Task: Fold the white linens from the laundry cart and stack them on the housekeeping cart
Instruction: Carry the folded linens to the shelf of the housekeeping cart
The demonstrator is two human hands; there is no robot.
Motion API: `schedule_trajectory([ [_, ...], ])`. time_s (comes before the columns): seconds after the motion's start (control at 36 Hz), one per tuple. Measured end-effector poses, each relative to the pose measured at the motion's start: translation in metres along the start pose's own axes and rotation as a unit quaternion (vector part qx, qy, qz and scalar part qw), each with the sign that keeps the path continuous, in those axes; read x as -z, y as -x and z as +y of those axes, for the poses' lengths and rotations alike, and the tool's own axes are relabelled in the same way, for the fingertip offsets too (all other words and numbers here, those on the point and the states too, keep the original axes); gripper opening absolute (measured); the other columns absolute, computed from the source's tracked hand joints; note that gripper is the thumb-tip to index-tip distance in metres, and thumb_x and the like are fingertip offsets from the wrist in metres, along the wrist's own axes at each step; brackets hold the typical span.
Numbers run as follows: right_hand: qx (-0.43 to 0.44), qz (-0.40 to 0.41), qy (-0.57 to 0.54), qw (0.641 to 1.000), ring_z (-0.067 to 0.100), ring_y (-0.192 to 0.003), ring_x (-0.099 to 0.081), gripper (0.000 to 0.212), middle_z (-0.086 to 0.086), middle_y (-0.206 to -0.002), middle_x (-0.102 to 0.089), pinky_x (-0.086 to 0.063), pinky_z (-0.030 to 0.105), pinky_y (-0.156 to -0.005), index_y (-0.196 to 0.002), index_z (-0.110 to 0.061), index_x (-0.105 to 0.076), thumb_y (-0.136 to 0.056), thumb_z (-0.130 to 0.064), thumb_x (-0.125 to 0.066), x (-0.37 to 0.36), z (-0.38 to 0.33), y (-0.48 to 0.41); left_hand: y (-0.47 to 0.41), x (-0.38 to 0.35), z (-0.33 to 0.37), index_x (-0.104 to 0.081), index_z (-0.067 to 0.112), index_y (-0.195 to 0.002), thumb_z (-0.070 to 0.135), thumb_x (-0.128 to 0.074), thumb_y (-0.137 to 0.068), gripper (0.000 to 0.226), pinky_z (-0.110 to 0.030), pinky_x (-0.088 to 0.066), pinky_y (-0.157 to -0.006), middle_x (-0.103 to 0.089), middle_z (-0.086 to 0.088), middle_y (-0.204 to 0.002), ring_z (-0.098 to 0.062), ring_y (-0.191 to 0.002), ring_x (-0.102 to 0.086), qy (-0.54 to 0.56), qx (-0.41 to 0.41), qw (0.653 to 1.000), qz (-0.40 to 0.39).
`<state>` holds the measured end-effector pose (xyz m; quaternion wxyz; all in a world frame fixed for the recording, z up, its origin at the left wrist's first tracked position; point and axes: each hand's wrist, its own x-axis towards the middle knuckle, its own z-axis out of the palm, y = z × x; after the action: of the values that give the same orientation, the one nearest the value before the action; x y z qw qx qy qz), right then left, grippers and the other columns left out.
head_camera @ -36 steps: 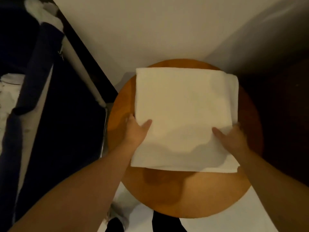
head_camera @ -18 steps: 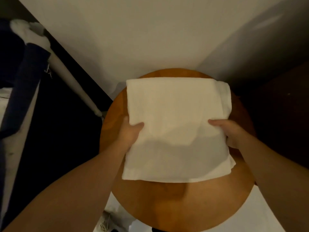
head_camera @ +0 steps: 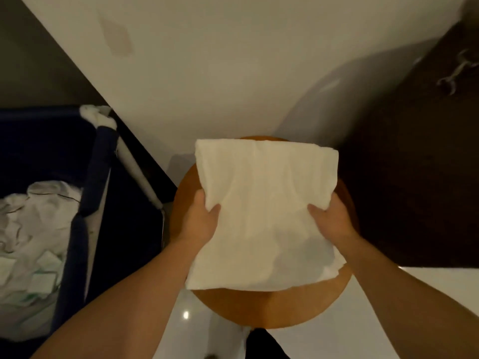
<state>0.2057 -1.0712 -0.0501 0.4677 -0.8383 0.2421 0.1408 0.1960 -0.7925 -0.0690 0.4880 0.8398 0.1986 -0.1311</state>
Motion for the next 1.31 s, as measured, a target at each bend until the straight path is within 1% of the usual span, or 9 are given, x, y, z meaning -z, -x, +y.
schedule_trajectory([
  [0.08, 0.016, 0.034, -0.006, 0.999, 0.027, -0.127, -0.046, 0.056, 0.004, -0.135, -0.052, -0.035, 0.030, -0.100, -0.142, -0.017, -0.039, -0.092, -0.021, -0.062, 0.016, -0.009, 0.053, 0.036, 0.020, 0.012, -0.044, 0.022, -0.115, 0.024, -0.057, -0.096, 0.023, -0.040, -0.049, -0.093, -0.057, -0.001, -0.114, -0.022, -0.104, -0.057, 0.018, -0.035, 0.999, -0.008],
  [0.22, 0.032, 0.095, -0.014, 0.995, 0.030, -0.128, -0.046, 0.058, 0.003, -0.139, -0.049, -0.037, 0.048, -0.108, -0.144, -0.021, -0.034, -0.093, -0.030, -0.059, 0.043, -0.021, 0.156, 0.109, 0.051, 0.027, -0.038, 0.033, -0.112, 0.025, -0.055, -0.097, 0.024, -0.032, -0.047, -0.089, -0.055, 0.005, -0.115, -0.015, -0.102, -0.055, 0.043, -0.112, 0.992, -0.025],
  [0.42, 0.038, 0.171, -0.061, 0.983, 0.029, -0.123, -0.050, 0.056, 0.002, -0.133, -0.053, -0.038, 0.055, -0.106, -0.141, -0.023, -0.039, -0.091, -0.035, -0.061, 0.088, -0.002, 0.289, 0.220, 0.072, 0.045, -0.038, 0.035, -0.112, 0.022, -0.054, -0.098, 0.026, -0.019, -0.040, -0.067, -0.051, 0.023, -0.099, 0.004, -0.087, -0.051, 0.084, -0.191, 0.977, -0.054],
  [0.53, 0.033, 0.207, -0.064, 0.976, 0.029, -0.123, -0.050, 0.055, 0.002, -0.132, -0.054, -0.038, 0.053, -0.107, -0.141, -0.024, -0.039, -0.091, -0.032, -0.061, 0.116, 0.023, 0.345, 0.272, 0.062, 0.054, -0.043, 0.032, -0.113, 0.023, -0.056, -0.097, 0.023, -0.030, -0.047, -0.081, -0.057, 0.017, -0.103, -0.006, -0.092, -0.057, 0.086, -0.208, 0.971, -0.083],
  [0.61, 0.030, 0.233, -0.076, 0.969, 0.030, -0.119, -0.053, 0.052, 0.004, -0.130, -0.057, -0.042, 0.052, -0.103, -0.138, -0.024, -0.043, -0.090, -0.027, -0.062, 0.143, 0.048, 0.375, 0.307, 0.045, 0.064, -0.046, 0.030, -0.115, 0.025, -0.056, -0.097, 0.021, -0.032, -0.050, -0.080, -0.060, 0.011, -0.106, -0.011, -0.094, -0.060, 0.082, -0.221, 0.966, -0.110],
  [0.83, 0.031, 0.294, -0.085, 0.952, 0.032, -0.116, -0.055, 0.053, 0.007, -0.128, -0.059, -0.044, 0.042, -0.097, -0.138, -0.019, -0.047, -0.088, -0.020, -0.064, 0.228, 0.143, 0.432, 0.395, -0.047, 0.092, -0.047, 0.029, -0.120, 0.023, -0.057, -0.095, 0.027, -0.038, -0.050, -0.088, -0.061, 0.010, -0.109, -0.013, -0.098, -0.060, 0.067, -0.259, 0.952, -0.152],
  [1.0, 0.018, 0.317, -0.079, 0.945, 0.033, -0.116, -0.055, 0.047, 0.011, -0.125, -0.061, -0.043, 0.037, -0.092, -0.132, -0.014, -0.053, -0.086, -0.014, -0.065, 0.327, 0.243, 0.473, 0.485, -0.165, 0.118, -0.046, 0.024, -0.114, 0.015, -0.057, -0.095, 0.024, -0.024, -0.045, -0.070, -0.059, 0.010, -0.100, -0.017, -0.094, -0.059, 0.046, -0.287, 0.943, -0.164],
  [1.14, 0.001, 0.335, -0.074, 0.939, 0.032, -0.120, -0.053, 0.052, 0.008, -0.130, -0.058, -0.041, 0.037, -0.095, -0.137, -0.017, -0.049, -0.087, -0.016, -0.063, 0.411, 0.316, 0.513, 0.553, -0.261, 0.141, -0.043, 0.032, -0.112, 0.022, -0.058, -0.094, 0.025, -0.040, -0.050, -0.090, -0.059, 0.004, -0.109, -0.022, -0.100, -0.058, -0.003, -0.293, 0.936, -0.195],
  [1.31, -0.029, 0.364, -0.081, 0.927, 0.031, -0.114, -0.057, 0.047, 0.009, -0.124, -0.062, -0.041, 0.032, -0.086, -0.131, -0.016, -0.053, -0.085, -0.013, -0.064, 0.492, 0.382, 0.531, 0.608, -0.351, 0.168, -0.045, 0.028, -0.110, 0.021, -0.059, -0.093, 0.023, -0.031, -0.047, -0.083, -0.059, 0.005, -0.106, -0.019, -0.095, -0.059, -0.009, -0.313, 0.921, -0.230],
])
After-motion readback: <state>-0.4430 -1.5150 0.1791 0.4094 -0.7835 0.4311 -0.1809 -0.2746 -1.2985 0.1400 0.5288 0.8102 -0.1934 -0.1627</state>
